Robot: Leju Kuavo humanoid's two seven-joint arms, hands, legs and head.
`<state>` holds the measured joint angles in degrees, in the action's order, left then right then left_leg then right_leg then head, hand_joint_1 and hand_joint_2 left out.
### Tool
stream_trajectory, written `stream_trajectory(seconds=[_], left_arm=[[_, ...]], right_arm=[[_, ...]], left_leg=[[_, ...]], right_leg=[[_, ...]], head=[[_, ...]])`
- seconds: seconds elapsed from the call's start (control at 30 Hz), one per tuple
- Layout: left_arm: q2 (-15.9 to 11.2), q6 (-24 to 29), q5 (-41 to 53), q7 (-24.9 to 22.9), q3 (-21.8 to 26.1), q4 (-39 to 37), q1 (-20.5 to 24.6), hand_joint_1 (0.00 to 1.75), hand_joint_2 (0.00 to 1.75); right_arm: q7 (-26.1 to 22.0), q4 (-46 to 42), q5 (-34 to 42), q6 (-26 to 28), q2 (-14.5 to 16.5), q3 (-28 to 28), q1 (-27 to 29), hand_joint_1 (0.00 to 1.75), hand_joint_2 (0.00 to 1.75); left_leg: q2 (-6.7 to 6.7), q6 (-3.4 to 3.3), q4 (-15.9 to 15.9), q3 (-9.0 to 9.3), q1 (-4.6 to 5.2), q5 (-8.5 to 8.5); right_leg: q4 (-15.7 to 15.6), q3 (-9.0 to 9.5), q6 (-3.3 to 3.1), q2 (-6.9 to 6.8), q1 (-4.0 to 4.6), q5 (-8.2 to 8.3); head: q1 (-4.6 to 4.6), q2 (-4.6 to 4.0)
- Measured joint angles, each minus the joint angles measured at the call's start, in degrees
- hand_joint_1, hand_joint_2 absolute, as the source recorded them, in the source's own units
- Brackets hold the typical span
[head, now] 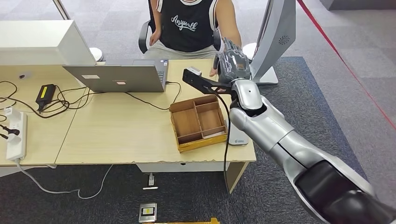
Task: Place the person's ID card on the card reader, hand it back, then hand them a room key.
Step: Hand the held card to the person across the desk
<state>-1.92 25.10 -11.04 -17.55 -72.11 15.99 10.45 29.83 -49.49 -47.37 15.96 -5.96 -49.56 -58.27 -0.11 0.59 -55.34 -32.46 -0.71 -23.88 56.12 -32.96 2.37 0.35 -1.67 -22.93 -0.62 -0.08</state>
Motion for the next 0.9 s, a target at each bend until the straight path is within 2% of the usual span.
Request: stream_trajectory(seconds=[0.2, 0.4, 0.43, 0.47, 0.53, 0.57, 0.6, 0.9], left_arm=[[0.0, 0.1, 0.0, 0.2, 0.0, 0.0, -0.3, 0.00, 0.00], [-0.2, 0.3, -0.3, 0.3, 0.0, -0.1, -0.9, 0.00, 0.00], [-0.2, 0.3, -0.3, 0.3, 0.0, -0.1, -1.1, 0.00, 0.00], [-0.2, 0.3, -0.3, 0.3, 0.0, -0.1, -1.2, 0.00, 0.00], [-0.3, 0.3, -0.3, 0.3, 0.0, -0.1, -1.4, 0.00, 0.00], [-0.3, 0.3, -0.3, 0.3, 0.0, -0.1, -1.5, 0.00, 0.00], [-0.3, 0.3, -0.3, 0.3, 0.0, -0.1, -1.5, 0.00, 0.00], [-0.3, 0.4, -0.2, 0.2, 0.0, -0.1, -1.7, 0.00, 0.00]], right_arm=[[-0.2, 8.9, 0.2, 2.2, 5.0, -1.6, -4.0, 1.75, 1.75], [-0.4, 14.4, 0.4, 2.9, 7.9, -2.7, -5.0, 1.69, 1.75], [-0.4, 14.9, 0.4, 3.0, 8.2, -2.9, -5.0, 1.53, 1.75], [-0.4, 15.4, 0.4, 3.1, 8.4, -3.0, -5.0, 1.21, 1.75], [-0.3, 16.5, 0.4, 3.2, 8.8, -3.2, -5.1, 0.40, 1.75], [-0.3, 17.0, 0.4, 3.2, 9.0, -3.3, -5.1, 0.13, 1.75], [-0.2, 17.3, 0.4, 3.2, 9.1, -3.5, -5.1, 0.02, 1.75], [0.9, 19.2, 0.5, 3.3, 9.2, -4.2, -5.1, 0.00, 1.75]], left_leg=[[-0.01, 0.00, 0.0, -0.03, -0.01, 0.00], [-0.01, 0.01, 0.0, -0.02, -0.01, -0.01], [-0.01, 0.01, 0.0, -0.02, -0.01, -0.01], [-0.01, 0.01, 0.0, -0.01, -0.01, -0.01], [-0.01, 0.01, 0.0, -0.01, -0.01, -0.01], [-0.01, 0.01, 0.0, 0.00, -0.01, -0.01], [-0.01, 0.01, 0.0, 0.00, -0.01, -0.01], [-0.01, 0.01, 0.0, 0.02, -0.01, -0.01]], right_leg=[[0.0, -0.02, -0.02, -0.03, 0.01, -0.02], [0.0, -0.03, -0.02, -0.02, 0.01, -0.03], [0.0, -0.03, -0.02, -0.02, 0.01, -0.03], [0.0, -0.03, -0.02, -0.02, 0.01, -0.03], [0.0, -0.02, -0.02, -0.02, 0.01, -0.03], [0.0, -0.02, -0.02, -0.02, 0.01, -0.02], [0.0, -0.02, -0.02, -0.02, 0.01, -0.02], [0.0, -0.02, -0.02, -0.02, 0.01, -0.02]], head=[[0.03, 0.01], [0.04, 0.01], [0.03, 0.00], [0.03, 0.00], [0.02, 0.01], [0.02, 0.01], [0.02, 0.01], [0.02, 0.01]])
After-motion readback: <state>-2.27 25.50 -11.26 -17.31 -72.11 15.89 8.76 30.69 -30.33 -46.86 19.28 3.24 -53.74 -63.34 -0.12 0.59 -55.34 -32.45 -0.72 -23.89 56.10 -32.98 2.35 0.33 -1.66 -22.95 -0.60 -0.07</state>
